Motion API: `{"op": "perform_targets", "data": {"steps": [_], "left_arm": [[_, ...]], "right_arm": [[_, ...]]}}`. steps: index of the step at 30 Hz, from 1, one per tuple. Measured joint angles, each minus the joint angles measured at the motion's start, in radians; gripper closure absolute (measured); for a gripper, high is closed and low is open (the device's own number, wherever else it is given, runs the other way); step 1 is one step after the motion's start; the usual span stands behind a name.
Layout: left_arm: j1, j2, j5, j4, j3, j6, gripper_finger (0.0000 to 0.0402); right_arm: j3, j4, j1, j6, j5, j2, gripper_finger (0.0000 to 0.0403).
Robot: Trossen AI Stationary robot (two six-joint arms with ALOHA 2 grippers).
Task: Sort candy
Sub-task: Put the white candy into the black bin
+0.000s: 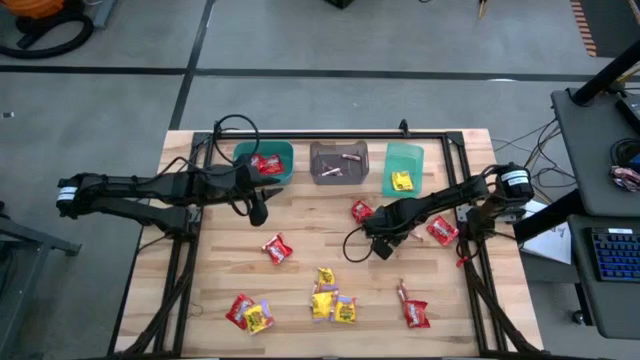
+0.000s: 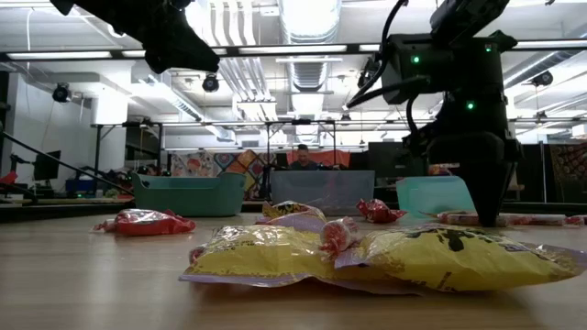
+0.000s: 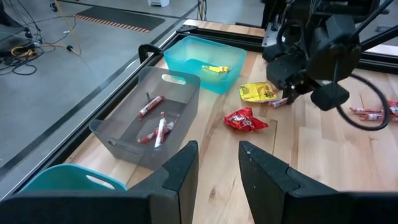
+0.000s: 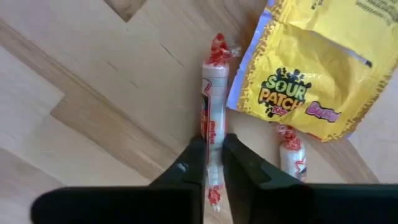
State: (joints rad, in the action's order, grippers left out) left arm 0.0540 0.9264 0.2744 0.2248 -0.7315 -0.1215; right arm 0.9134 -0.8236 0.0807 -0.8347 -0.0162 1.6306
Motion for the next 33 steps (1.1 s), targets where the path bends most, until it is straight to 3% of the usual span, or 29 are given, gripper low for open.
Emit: {"op": "perform_targets", "data": {"steps": [10,17,22,29,31,33], "left_arm": [[0.0,0.038,0.0,-0.004,0.001,-0.002,0.0302],[0.0,0.063,0.0,-0.007,0.001,-0.003,0.0302],[0.0,0.076,0.0,-0.009,0.001,-0.003,0.0302],[0.0,0.078,0.0,-0.074,0.001,0.007,0.0302],[0.0,0.077,0.0,-0.087,0.001,0.007,0.0302],[0.0,0.077,0.0,-0.093,0.001,0.007,0.0302]], "right_arm": [[-0.004,0.027,0.003,0.023,0.08,-0.109,0.0395],[-0.004,0.071,0.002,0.044,0.079,-0.187,0.0395],[-0.004,0.257,0.001,0.113,0.076,-0.217,0.0395],[-0.003,0.651,-0.052,0.298,0.066,-0.222,0.0395],[-0.003,0.759,-0.078,0.349,0.009,-0.222,0.0395],[-0.002,0.837,-0.107,0.408,-0.113,-0.222,0.0394]]}}
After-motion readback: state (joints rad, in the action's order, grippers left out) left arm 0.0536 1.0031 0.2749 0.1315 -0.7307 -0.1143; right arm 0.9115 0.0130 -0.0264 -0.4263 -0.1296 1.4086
